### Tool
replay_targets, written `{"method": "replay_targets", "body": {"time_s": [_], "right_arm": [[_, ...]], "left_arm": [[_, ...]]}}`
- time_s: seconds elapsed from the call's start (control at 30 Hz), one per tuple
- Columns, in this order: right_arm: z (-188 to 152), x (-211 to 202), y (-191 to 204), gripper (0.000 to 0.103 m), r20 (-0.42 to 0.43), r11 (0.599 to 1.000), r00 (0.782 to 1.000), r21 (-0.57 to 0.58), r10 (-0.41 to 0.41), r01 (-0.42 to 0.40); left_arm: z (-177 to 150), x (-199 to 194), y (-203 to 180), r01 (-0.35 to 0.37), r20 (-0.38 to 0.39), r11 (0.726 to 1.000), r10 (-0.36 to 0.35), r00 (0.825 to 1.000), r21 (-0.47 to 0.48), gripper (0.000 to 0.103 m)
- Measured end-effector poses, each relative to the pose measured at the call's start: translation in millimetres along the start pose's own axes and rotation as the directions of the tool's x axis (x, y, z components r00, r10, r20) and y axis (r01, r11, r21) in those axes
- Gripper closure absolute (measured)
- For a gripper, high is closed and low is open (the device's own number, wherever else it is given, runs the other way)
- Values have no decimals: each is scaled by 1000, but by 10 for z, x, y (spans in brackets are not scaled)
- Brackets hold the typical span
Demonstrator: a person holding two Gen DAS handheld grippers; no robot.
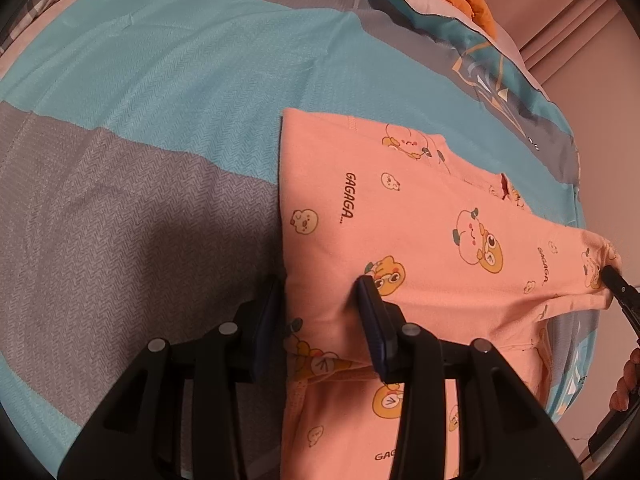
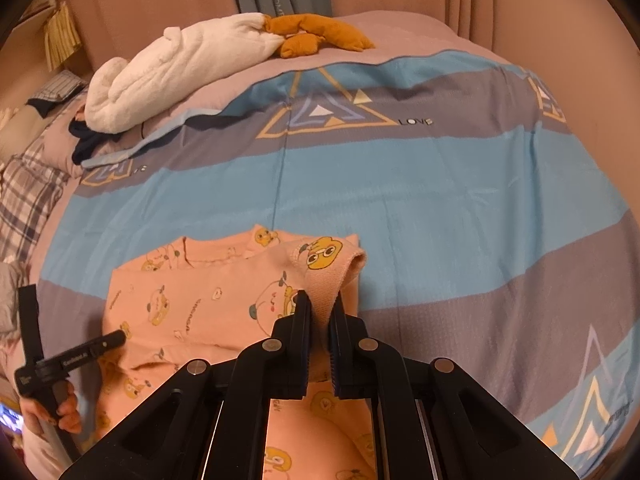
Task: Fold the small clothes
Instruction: 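Carry the held leg cuff over the sleepsuit body toward the collar, then lower the leg cuff onto the folded body and open the right gripper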
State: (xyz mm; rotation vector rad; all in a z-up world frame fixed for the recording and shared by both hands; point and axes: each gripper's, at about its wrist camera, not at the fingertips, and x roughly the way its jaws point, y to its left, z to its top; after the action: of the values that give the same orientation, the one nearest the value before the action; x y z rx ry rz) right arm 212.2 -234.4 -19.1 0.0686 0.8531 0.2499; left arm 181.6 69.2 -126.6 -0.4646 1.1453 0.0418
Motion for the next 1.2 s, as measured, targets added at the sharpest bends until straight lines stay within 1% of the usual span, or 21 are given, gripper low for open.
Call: {"method": "replay_targets", "body": {"time_s": [0.57, 0.67, 1.03, 1.2], "right_arm": [[-131, 230, -151, 95, -69, 999, 998, 41, 3, 0], [-163, 284, -177, 95, -97, 999, 995, 48, 0, 5], [-229, 413, -224, 95, -142, 997, 990, 80, 13, -1], [-277, 477, -242, 95, -162, 997, 987, 78, 2, 11]], "left_arm": [[13, -1, 3, 0, -4, 1000, 0, 1000, 0, 61], [12, 0, 4, 0, -3, 1000, 0, 1000, -1, 61], [16, 8, 4, 0, -4, 1000, 0, 1000, 1, 61], [17, 18, 6, -1, -4, 1000, 1, 1000, 1, 61]]}}
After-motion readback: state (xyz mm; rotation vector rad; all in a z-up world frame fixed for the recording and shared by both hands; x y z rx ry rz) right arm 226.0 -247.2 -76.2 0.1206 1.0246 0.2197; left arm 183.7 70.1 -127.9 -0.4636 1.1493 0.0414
